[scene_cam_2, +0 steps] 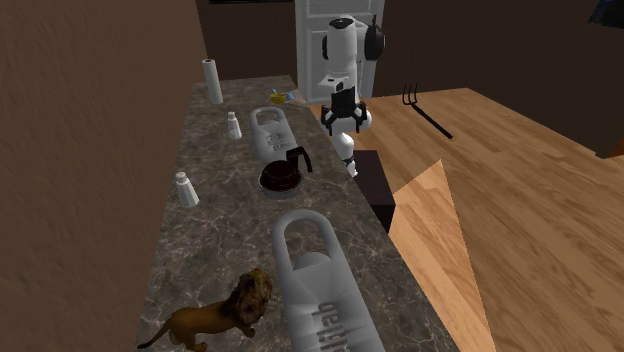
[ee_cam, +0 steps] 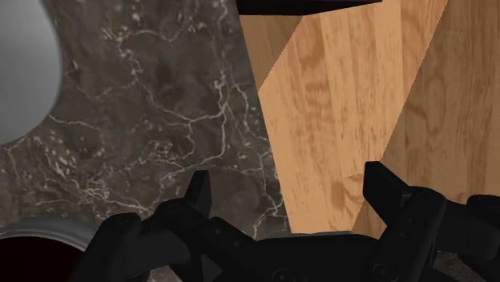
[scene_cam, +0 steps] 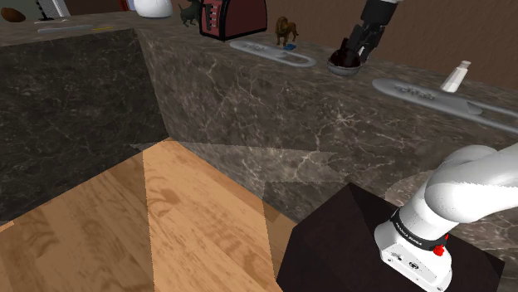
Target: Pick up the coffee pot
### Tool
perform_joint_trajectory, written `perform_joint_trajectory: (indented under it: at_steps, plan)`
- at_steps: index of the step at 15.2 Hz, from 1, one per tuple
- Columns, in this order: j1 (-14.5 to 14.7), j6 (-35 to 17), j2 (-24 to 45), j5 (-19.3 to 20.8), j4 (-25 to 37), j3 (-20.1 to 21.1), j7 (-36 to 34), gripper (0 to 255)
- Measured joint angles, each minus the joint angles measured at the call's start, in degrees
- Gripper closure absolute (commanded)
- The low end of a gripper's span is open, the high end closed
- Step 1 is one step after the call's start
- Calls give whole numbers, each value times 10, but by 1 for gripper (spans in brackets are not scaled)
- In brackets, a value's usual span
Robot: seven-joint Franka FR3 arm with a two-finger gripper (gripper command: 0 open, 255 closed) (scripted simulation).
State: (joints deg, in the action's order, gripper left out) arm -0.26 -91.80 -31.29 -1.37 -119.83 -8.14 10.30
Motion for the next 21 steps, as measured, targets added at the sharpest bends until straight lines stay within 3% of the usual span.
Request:
perform_joint_trajectory:
  at_steps: [10, 16, 18, 21]
  plan:
    - [-19, 61, 226, -72, 260, -104, 78, 0]
    - [-69, 144, 391, -162, 467, -159, 126, 0]
    - [-79, 150, 413, -175, 489, -163, 134, 0]
    - [-75, 127, 406, -172, 458, -162, 138, 0]
